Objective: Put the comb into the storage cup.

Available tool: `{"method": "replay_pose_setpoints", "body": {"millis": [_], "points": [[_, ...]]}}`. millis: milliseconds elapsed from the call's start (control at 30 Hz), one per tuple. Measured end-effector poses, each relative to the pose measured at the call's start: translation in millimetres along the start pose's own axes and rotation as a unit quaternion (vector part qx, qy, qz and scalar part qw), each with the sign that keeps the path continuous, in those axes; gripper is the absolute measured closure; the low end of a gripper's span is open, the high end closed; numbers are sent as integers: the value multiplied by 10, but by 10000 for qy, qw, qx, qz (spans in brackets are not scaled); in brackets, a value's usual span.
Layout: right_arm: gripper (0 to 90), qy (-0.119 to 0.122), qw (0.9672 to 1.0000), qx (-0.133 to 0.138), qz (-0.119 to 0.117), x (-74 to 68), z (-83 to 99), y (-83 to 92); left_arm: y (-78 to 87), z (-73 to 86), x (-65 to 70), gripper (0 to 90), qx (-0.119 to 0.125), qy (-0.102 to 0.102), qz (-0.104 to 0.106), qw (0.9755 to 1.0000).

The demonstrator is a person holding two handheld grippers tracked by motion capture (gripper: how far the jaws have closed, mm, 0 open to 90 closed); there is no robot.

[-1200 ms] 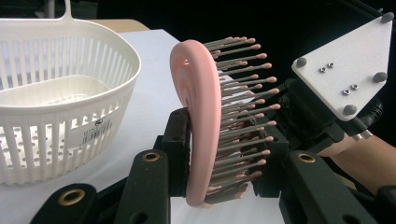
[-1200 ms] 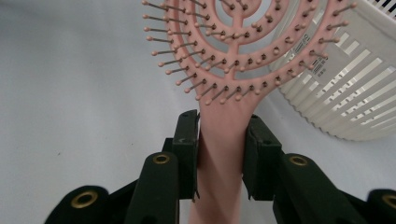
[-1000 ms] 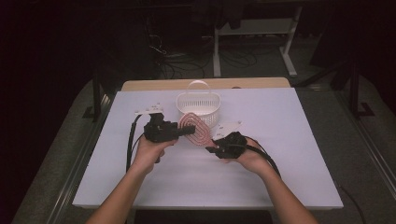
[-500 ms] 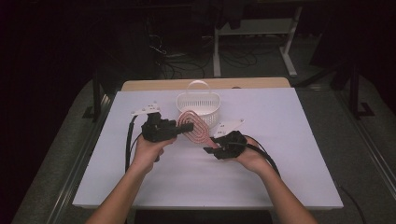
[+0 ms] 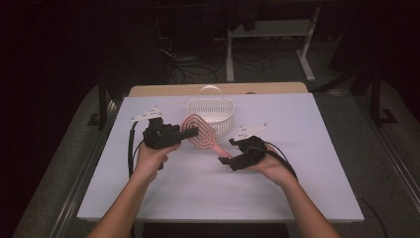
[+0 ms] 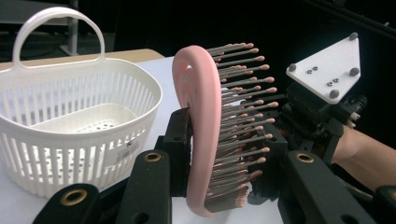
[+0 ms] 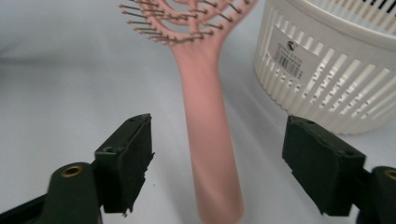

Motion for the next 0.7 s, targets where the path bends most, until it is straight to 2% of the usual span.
{"method": "replay_pose_setpoints", "body": {"millis": [267,467,700], "points": [[132,-336,9991,79,231,101,68,107,44,-27,-35,658,20,-38,-37,10000],[99,-478,9977,136,455,170,109,230,85,-64,-59,657,87,-44,-31,9999],[20,-621,9967,35,518,186,243,359,111,-89,-66,658,130,-36,-42,9999]]}}
Point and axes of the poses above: each handheld gripper's, and its own axes: y roughly backward along the jaws, z roughly out of its underside, x roughly to its right, the point moved 10 cm from there along -y, roughly forward along the jaws, and after that the axes turned 12 degrees about x, right-handed, at the moved point
